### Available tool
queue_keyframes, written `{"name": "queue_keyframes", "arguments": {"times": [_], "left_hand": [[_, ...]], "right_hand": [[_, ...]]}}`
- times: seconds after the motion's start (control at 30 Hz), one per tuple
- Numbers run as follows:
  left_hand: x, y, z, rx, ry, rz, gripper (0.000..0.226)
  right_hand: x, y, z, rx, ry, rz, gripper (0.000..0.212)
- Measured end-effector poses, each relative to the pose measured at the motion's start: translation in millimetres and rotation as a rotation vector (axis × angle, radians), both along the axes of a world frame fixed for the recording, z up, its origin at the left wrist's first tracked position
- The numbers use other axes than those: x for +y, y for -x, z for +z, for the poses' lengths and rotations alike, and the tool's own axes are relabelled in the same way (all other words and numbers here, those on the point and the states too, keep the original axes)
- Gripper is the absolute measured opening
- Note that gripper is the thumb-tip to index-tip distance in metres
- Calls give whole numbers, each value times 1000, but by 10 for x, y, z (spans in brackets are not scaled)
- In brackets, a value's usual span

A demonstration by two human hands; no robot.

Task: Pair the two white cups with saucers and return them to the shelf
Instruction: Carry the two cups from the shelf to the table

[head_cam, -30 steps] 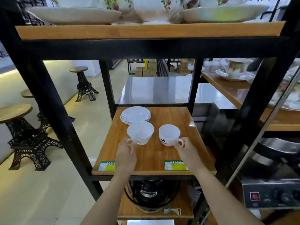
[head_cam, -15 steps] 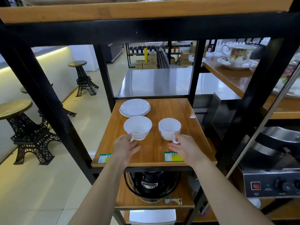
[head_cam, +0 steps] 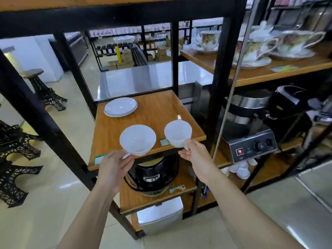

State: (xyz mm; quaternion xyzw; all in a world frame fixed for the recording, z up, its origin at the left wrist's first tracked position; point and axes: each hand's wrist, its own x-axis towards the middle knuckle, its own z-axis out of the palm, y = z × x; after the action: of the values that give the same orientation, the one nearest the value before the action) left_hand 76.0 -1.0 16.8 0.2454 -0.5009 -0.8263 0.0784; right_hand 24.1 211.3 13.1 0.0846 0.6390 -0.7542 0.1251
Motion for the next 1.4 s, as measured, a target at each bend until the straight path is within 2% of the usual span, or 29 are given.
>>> {"name": "queue_keyframes", "arguments": {"times": [0.13, 0.17, 0.3, 0.47, 0.53, 0.67, 0.8, 0.83, 1.0, 1.13, 1.27, 1.4], "left_hand": [[351, -131, 58, -21, 49, -161, 5], [487, -154, 94, -21, 69, -194, 4], [1152, -180, 201, -13, 74, -333, 7], [2259, -269, 215, -12, 62, -573, 23], [2756, -345, 196, -17, 42, -689, 19], [3844, -634, 151, -33, -24, -873, 27], [4926, -1121, 149, -50, -80, -1047, 15], [5185, -1263, 156, -62, -100, -1081, 22], [6298, -1939, 101, -149, -165, -1193, 32], [6928, -2372, 56, -216, -155, -1257, 32], [7474, -2576, -35, -249, -159, -1318, 37], [8061, -2641, -221, -273, -137, -1366, 39]], "right_hand": [[371, -338, -11, -9, 4, -128, 24], [491, -424, -5, -13, 15, -164, 24], [1120, -822, 5, -5, 4, -321, 28], [2107, -1483, 35, 57, -15, -554, 24], [2517, -1806, 54, 66, -26, -664, 23], [3373, -2548, 94, 82, -76, -874, 29], [4203, -3285, 97, 62, -126, -1077, 29], [4421, -3462, 68, 47, -143, -1119, 27], [5361, -4318, -35, -7, -198, -1302, 34], [5874, -4808, -94, -33, -184, -1429, 27], [6331, -5144, -201, -51, -176, -1503, 21], [6793, -5297, -357, -119, -156, -1559, 30]]}}
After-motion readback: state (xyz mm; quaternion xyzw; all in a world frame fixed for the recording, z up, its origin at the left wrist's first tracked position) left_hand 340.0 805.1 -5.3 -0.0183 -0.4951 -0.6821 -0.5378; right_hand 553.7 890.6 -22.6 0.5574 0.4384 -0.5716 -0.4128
